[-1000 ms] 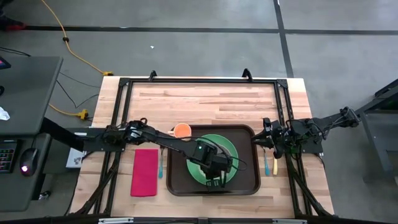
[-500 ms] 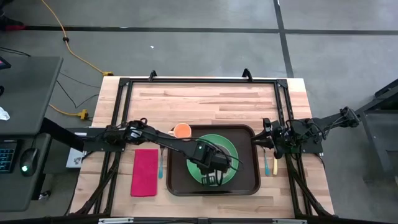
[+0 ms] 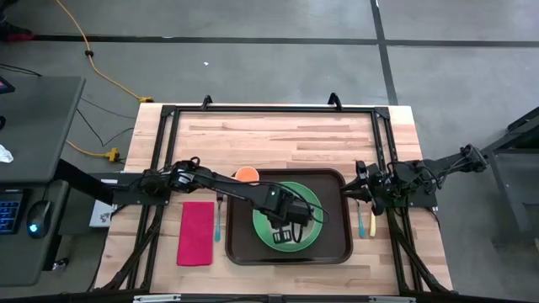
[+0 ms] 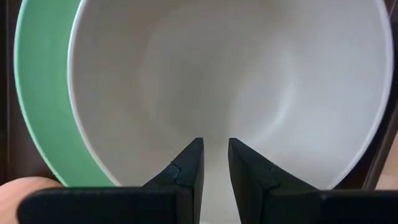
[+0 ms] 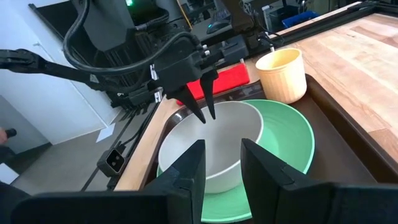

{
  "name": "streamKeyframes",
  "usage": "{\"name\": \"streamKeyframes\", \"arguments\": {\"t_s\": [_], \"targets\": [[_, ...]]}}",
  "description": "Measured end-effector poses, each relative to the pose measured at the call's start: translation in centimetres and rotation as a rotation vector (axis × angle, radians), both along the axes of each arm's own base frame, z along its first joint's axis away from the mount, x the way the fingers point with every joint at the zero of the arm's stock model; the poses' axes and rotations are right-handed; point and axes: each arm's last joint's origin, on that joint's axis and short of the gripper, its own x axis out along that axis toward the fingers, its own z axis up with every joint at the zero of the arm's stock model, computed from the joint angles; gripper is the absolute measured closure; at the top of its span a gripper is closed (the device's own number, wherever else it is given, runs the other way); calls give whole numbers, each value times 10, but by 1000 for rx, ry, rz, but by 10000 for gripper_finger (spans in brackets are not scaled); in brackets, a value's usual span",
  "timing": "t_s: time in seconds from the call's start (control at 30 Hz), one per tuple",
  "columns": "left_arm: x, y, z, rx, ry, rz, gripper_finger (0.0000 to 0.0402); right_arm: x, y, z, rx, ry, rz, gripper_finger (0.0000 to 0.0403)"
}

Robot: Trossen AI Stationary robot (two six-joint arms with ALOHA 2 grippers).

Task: Set up tray
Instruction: Put the gray bowl on top of the green plate on the brown serving tray

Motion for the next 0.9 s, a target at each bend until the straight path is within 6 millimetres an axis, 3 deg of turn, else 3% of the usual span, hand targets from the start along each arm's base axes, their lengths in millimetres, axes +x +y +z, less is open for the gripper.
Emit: {"name": "streamKeyframes", "arguments": {"t_s": [0.33, 0.9], "targets": [[-1, 0, -19, 5, 98, -7, 298, 0, 0, 0, 0, 0, 0, 325], [-4, 2, -22, 62, 139, 4, 298, 0, 0, 0, 0, 0, 0, 325]]}}
